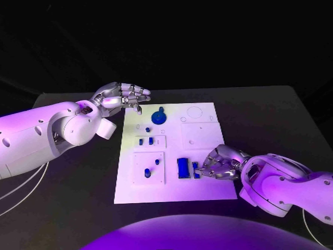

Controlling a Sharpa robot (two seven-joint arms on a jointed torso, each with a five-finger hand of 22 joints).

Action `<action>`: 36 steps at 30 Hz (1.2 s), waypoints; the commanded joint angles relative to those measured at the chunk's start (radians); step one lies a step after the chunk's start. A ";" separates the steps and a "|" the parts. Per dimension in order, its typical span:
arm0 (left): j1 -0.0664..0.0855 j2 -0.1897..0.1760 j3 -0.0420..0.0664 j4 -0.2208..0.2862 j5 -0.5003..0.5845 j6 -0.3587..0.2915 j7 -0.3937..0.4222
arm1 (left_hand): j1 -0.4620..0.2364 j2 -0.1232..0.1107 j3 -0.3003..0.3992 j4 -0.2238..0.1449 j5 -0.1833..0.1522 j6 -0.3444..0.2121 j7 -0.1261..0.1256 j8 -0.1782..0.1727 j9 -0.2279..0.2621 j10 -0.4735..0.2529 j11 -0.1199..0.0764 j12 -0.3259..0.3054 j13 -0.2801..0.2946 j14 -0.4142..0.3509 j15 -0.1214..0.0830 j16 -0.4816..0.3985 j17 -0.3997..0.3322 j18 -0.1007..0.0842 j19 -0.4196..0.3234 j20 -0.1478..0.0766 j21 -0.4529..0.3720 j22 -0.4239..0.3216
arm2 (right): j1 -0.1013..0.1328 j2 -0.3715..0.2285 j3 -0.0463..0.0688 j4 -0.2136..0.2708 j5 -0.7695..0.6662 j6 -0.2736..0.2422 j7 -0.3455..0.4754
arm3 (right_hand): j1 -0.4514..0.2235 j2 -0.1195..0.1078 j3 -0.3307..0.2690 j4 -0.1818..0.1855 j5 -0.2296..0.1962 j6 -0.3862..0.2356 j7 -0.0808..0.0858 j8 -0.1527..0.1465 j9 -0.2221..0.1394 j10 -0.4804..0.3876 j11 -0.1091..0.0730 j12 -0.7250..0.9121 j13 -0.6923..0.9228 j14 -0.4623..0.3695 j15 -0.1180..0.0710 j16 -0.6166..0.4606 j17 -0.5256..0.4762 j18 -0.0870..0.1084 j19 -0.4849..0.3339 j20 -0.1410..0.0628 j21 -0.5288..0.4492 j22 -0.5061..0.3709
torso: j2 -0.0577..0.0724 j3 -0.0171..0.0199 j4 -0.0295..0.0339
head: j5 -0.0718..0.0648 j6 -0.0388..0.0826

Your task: Assemble the parts on the task board

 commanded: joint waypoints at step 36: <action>0.000 0.003 0.000 -0.002 -0.003 0.022 0.001 | -0.003 0.010 -0.002 0.004 0.006 -0.008 0.026 0.005 0.002 -0.006 0.000 0.007 0.001 -0.003 0.007 0.001 -0.001 0.015 0.000 0.008 -0.004 -0.002 | -0.003 0.009 0.000 -0.029 -0.020 0.074 0.031 | 0.080 0.030 -0.046 0.003 0.002 0.010 -0.003 -0.010 0.002 0.076 0.003 0.006 0.218 0.096 -0.003 0.005 0.219 -0.006 0.007 0.000 -0.006 0.106 | 0.000 0.0002 0.0000 | 0.002 0.000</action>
